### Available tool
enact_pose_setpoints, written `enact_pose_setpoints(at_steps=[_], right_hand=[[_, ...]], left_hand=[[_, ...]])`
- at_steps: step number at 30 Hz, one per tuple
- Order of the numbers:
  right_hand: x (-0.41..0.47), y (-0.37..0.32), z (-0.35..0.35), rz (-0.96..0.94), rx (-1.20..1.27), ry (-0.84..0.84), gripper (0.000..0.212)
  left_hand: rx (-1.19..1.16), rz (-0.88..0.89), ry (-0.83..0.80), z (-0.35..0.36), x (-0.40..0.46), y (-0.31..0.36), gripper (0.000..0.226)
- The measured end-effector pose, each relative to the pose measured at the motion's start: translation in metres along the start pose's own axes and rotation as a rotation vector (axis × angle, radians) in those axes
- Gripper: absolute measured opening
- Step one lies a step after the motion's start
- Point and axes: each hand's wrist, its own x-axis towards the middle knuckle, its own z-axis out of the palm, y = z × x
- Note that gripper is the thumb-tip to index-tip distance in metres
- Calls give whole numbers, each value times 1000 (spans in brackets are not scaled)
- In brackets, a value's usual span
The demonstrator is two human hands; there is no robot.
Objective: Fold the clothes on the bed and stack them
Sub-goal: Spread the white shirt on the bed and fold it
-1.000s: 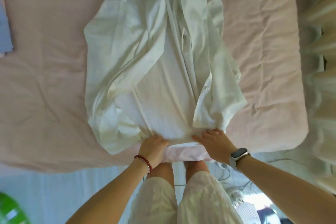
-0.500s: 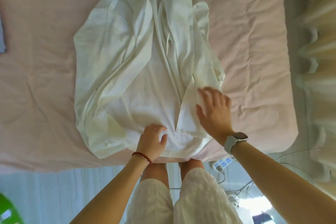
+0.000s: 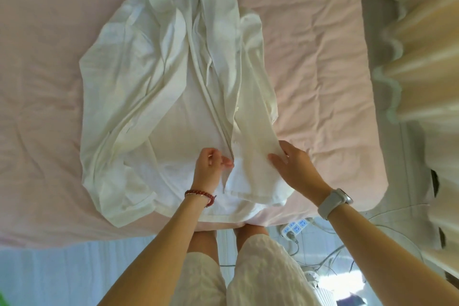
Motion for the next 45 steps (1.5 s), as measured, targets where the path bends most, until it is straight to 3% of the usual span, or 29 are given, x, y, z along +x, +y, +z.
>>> enact_pose_setpoints(at_steps=[4,7,13,17,20,22,24,28,30,32,34,36,38,41,43,45], right_hand=[[-6,0,-3,1,125,68,33],[-8,-1,3,-31,-16,70,20],[-3,22,-37,170,-47,575,16],[-2,37,-61,233,-37,716,22],[-4,43,-56,235,-77,552,25],[-7,51,-45,274,-203,335,27],[-11,60,-35,332,-248,251,26],[-14,69,-24,326,-203,326,25],[-16,68,-23,282,-178,394,24],[-21,64,-25,236,-139,489,23],[-30,59,-25,100,-137,540,26],[-40,55,-19,-108,-217,472,31],[-47,56,-8,-227,-339,249,38],[-46,64,7,-131,-522,-151,39],[-43,66,12,-54,-474,-155,32],[-37,63,15,-28,-364,-36,27]], left_hand=[[95,-26,-54,-16,-13,-18,6],[297,-45,-129,-7,-7,-20,17],[378,45,2,44,6,-2,4],[197,9,6,66,6,9,3],[159,-67,-102,63,5,7,10],[266,-112,-225,61,6,2,26],[308,-144,-263,64,6,-4,34],[276,-133,-181,80,6,-3,10],[327,-51,-121,85,4,-1,31],[254,47,-36,81,-4,4,37],[180,154,63,67,-15,8,35],[202,202,171,43,-24,1,30],[354,134,227,14,-28,-18,21],[714,-186,12,-23,-29,-58,12],[761,-290,-28,-38,-30,-70,11],[693,-236,82,-44,-27,-70,19]])
